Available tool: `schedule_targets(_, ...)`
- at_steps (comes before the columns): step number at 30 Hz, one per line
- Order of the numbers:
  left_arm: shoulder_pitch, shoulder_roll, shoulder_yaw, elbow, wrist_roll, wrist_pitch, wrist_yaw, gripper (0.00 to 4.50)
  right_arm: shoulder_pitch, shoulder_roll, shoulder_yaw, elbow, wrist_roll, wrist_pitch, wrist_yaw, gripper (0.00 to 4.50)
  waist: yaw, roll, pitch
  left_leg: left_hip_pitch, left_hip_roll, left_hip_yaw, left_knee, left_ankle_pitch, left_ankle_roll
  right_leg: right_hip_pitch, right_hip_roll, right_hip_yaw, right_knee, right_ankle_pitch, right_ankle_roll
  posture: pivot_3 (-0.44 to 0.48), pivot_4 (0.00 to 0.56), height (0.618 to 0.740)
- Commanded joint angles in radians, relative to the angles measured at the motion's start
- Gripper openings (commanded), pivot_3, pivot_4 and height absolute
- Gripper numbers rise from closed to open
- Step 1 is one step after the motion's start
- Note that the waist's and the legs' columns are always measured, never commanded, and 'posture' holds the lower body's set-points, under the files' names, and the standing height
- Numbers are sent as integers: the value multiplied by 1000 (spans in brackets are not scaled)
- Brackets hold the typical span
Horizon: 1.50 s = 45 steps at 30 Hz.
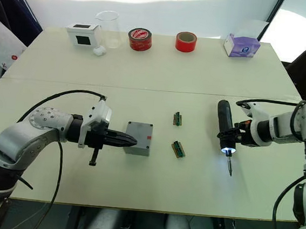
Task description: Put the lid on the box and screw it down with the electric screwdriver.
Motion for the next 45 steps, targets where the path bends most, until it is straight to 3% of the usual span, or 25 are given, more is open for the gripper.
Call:
schedule_targets(1,8,8,18,-37,-17,4,21,0,-26,3,-18,7,-72,6,51,1851,-1,0,0,0,0,0,1,0,0,0,0,0,0,0,0,0,150,740)
schedule_targets(3,13,11,41,-39,-31,22,40,0,-23,14,-14,-5,-114,-2,67,2850,-4,0,0,0,0,0,2,0,0,0,0,0,1,0,0,0,150,740)
schedule_targets(5,16,14,58,-35,-41,32,53,0,-21,23,-14,-17,-149,-10,82,3336,-6,0,0,0,0,0,3,0,0,0,0,0,3,0,0,0,150,740)
schedule_targets(7,17,20,69,-28,-44,36,61,0,-13,25,-12,-39,-173,-16,102,4125,-5,0,0,0,0,-1,5,0,0,0,1,0,4,0,0,0,150,740)
schedule_targets(9,20,28,78,-27,-48,38,67,0,-3,26,-19,-60,-192,-18,118,4478,-4,0,0,0,0,-1,7,0,0,1,1,0,5,0,0,0,150,740)
schedule_targets(18,20,66,116,10,-50,37,72,0,54,-37,-53,-241,-270,-176,252,4478,-6,0,0,0,0,-2,9,0,0,1,1,0,7,0,0,0,150,740)
schedule_targets(23,73,111,176,-8,-82,60,66,0,80,-69,-113,-423,-228,-158,313,4478,-6,0,1,0,0,-2,9,0,1,1,1,0,7,0,0,0,150,740)
schedule_targets(30,176,135,226,-76,-110,113,142,0,298,-90,-191,-577,-274,-296,343,4478,0,-2,1,1,-1,-3,10,-1,1,3,0,0,7,0,0,0,150,740)
schedule_targets(33,350,119,367,-222,-234,225,220,0,514,-32,-586,-830,1,-219,475,4478,4,-2,1,0,0,-4,10,-1,1,3,1,0,7,0,0,0,150,740)
schedule_targets(35,446,116,413,-290,-285,264,249,0,650,23,-734,-952,129,-189,492,4478,10,-2,1,1,1,-5,8,-1,1,3,2,0,7,-1,0,0,150,740)
schedule_targets(40,604,116,442,-376,-366,296,282,0,893,70,-794,-1079,284,-170,488,4478,23,-3,0,12,1,-6,8,-2,1,15,1,0,5,-2,-3,0,150,740)
schedule_targets(45,663,128,439,-377,-371,275,296,0,1010,54,-763,-1125,278,-227,485,4478,24,-2,0,18,1,-7,9,-2,1,23,-2,0,-2,-3,-6,0,150,740)
